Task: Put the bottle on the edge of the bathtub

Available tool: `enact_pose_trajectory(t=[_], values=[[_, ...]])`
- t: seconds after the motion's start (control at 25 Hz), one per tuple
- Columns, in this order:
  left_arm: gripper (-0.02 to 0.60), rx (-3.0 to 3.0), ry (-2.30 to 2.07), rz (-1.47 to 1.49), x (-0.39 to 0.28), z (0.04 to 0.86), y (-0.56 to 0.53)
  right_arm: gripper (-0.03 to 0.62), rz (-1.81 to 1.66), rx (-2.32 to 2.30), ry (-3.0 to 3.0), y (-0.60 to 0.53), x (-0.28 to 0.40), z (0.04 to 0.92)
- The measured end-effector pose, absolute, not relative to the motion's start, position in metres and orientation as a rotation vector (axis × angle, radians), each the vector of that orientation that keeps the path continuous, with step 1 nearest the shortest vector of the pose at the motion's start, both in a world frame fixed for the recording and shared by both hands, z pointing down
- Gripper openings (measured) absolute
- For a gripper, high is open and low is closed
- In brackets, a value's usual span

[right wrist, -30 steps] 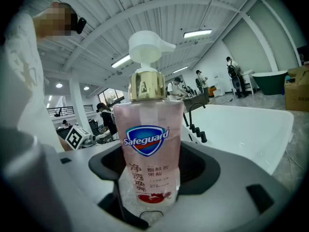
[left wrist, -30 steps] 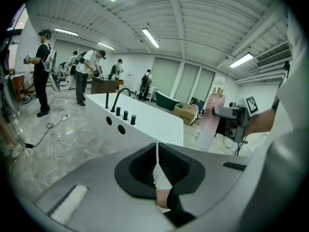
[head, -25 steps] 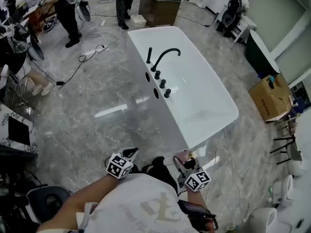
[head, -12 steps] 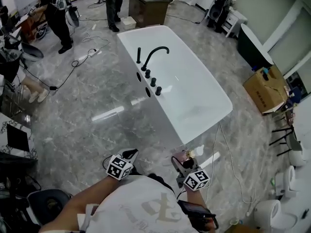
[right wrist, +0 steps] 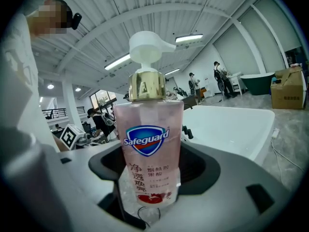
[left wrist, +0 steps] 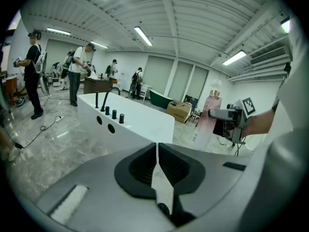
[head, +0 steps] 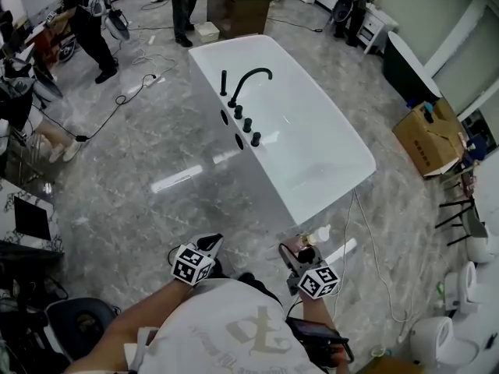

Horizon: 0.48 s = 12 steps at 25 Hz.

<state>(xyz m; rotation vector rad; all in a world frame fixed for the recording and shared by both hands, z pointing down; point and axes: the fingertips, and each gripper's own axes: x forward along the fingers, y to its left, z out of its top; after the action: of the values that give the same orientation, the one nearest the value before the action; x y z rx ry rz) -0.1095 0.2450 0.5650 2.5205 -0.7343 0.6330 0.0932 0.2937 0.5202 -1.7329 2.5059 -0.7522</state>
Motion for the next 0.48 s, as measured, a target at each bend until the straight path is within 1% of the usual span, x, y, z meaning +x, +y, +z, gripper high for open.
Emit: enact_pose_trajectory(t=[0.48], values=[[0.017, 2.5, -0.783, 0.616, -0.135, 0.57, 0.238, 0.303, -0.734, -1.756, 2.601, 0.274, 0.08, 0.527]])
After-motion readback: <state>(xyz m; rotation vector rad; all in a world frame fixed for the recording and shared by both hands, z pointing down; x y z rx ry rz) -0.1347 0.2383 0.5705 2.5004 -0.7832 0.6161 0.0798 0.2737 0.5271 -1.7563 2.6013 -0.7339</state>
